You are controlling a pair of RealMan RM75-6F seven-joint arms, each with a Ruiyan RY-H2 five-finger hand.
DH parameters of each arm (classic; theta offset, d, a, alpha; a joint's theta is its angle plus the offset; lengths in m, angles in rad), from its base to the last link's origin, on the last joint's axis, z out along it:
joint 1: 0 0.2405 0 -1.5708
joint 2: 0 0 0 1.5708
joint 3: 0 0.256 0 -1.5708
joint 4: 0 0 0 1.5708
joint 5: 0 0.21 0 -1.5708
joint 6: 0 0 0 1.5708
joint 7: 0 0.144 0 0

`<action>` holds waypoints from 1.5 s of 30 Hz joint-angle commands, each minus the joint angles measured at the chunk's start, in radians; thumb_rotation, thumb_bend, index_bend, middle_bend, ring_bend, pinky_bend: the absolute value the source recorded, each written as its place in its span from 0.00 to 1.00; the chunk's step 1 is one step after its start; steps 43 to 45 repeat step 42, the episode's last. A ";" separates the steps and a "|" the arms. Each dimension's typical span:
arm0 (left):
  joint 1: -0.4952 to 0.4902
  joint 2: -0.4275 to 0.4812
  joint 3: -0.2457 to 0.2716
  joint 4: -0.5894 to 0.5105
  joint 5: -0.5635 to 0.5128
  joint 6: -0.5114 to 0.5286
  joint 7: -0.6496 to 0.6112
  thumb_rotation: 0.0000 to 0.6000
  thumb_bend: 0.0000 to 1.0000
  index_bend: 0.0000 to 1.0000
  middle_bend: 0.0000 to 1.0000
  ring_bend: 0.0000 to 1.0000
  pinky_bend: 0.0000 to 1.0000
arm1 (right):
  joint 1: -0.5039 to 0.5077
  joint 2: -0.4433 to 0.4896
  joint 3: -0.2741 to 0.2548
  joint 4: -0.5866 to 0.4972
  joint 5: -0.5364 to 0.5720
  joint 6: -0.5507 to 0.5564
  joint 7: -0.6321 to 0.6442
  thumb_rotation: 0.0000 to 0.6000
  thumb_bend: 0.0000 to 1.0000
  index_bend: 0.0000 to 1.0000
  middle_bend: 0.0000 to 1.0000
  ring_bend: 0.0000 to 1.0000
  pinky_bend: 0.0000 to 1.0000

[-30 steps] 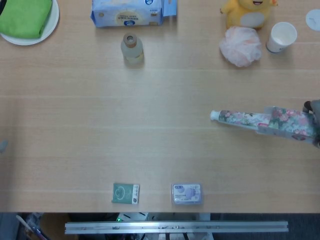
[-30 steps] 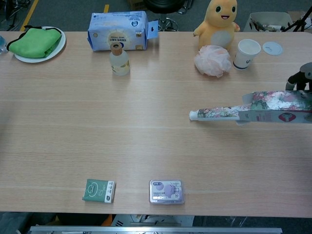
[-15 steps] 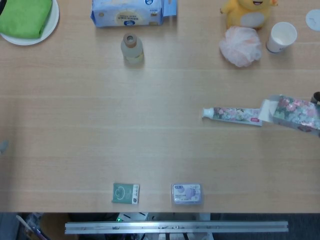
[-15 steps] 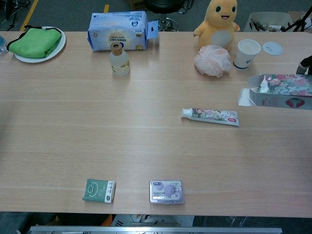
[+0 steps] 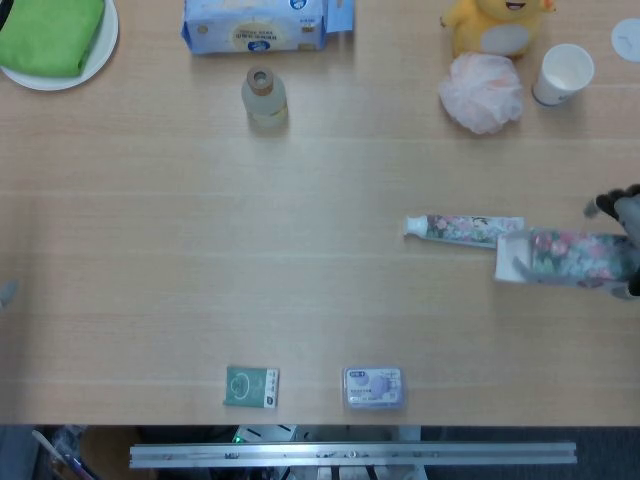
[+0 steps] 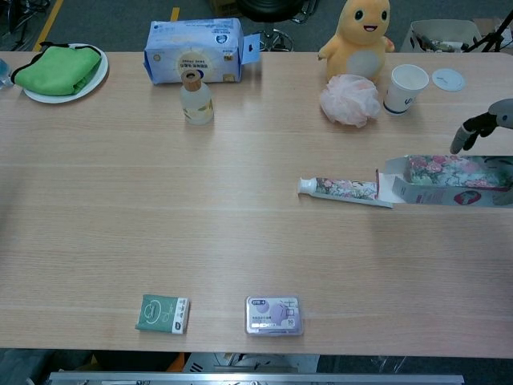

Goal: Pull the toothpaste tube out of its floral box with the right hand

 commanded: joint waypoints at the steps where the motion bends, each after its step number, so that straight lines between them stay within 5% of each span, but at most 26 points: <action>1: -0.001 -0.001 0.000 0.001 0.000 -0.001 -0.001 1.00 0.17 0.01 0.00 0.00 0.24 | -0.060 -0.019 0.026 0.005 -0.099 0.064 0.044 1.00 0.00 0.00 0.00 0.00 0.21; 11: 0.001 -0.002 -0.008 -0.005 0.007 0.019 0.002 1.00 0.17 0.01 0.00 0.00 0.24 | -0.292 -0.168 0.085 0.098 -0.466 0.365 0.176 1.00 0.00 0.00 0.01 0.00 0.18; 24: -0.006 -0.031 -0.034 0.010 0.088 0.122 -0.054 1.00 0.17 0.09 0.00 0.00 0.24 | -0.564 -0.422 0.041 0.435 -0.815 0.670 0.211 1.00 0.00 0.09 0.13 0.01 0.18; 30: -0.016 -0.027 -0.032 -0.013 0.099 0.115 -0.024 1.00 0.17 0.10 0.00 0.00 0.24 | -0.656 -0.462 0.037 0.516 -0.888 0.755 0.242 1.00 0.00 0.14 0.15 0.03 0.18; 45: -0.027 -0.033 -0.026 -0.030 0.098 0.101 -0.003 1.00 0.17 0.10 0.00 0.00 0.24 | -0.766 -0.411 0.054 0.473 -0.928 0.815 0.195 1.00 0.00 0.14 0.16 0.03 0.18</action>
